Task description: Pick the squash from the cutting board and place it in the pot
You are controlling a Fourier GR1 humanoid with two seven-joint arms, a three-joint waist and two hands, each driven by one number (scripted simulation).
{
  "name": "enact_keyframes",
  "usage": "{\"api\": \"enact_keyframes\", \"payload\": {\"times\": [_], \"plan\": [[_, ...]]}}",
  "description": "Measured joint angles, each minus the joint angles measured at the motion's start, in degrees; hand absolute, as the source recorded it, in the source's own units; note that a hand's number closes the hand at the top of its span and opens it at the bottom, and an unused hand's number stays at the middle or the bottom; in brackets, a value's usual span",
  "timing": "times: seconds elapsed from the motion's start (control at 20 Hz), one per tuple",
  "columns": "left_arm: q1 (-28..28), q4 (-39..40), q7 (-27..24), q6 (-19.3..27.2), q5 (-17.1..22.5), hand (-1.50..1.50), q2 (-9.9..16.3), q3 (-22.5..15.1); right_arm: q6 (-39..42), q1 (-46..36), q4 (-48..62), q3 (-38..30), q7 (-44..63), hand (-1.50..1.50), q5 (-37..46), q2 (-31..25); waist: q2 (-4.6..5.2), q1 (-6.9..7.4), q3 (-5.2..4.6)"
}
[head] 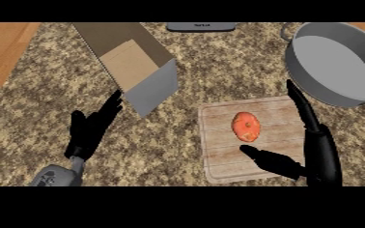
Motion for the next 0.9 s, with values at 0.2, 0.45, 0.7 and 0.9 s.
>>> {"api": "enact_keyframes", "payload": {"times": [0.2, 0.45, 0.7, 0.9], "plan": [[-0.4, 1.2, -0.4, -1.1, -0.1, 0.0, -0.5, 0.5, 4.3, -2.9, -4.7, 0.2, 15.2, -1.5, 0.9, -1.3, 0.12, 0.35, 0.03], [-0.5, 0.3, 0.7, -2.0, -0.4, 0.0, -0.7, 1.3, 9.0, -7.9, -2.6, -0.7, 26.5, -1.5, -0.8, 0.5, 0.23, 0.85, 0.12], [-0.5, 0.4, 0.3, -2.1, -1.4, 0.0, -1.5, 1.3, 16.6, -10.0, 4.3, 1.4, 29.4, -1.5, -4.5, 0.4, 0.36, 1.22, 0.17], [0.5, -0.6, 0.6, -3.1, -1.8, 0.0, -1.5, 2.1, 20.2, -9.7, 11.5, 1.8, 26.1, -1.5, -4.8, 1.1, 0.33, 1.11, 0.2]]}}
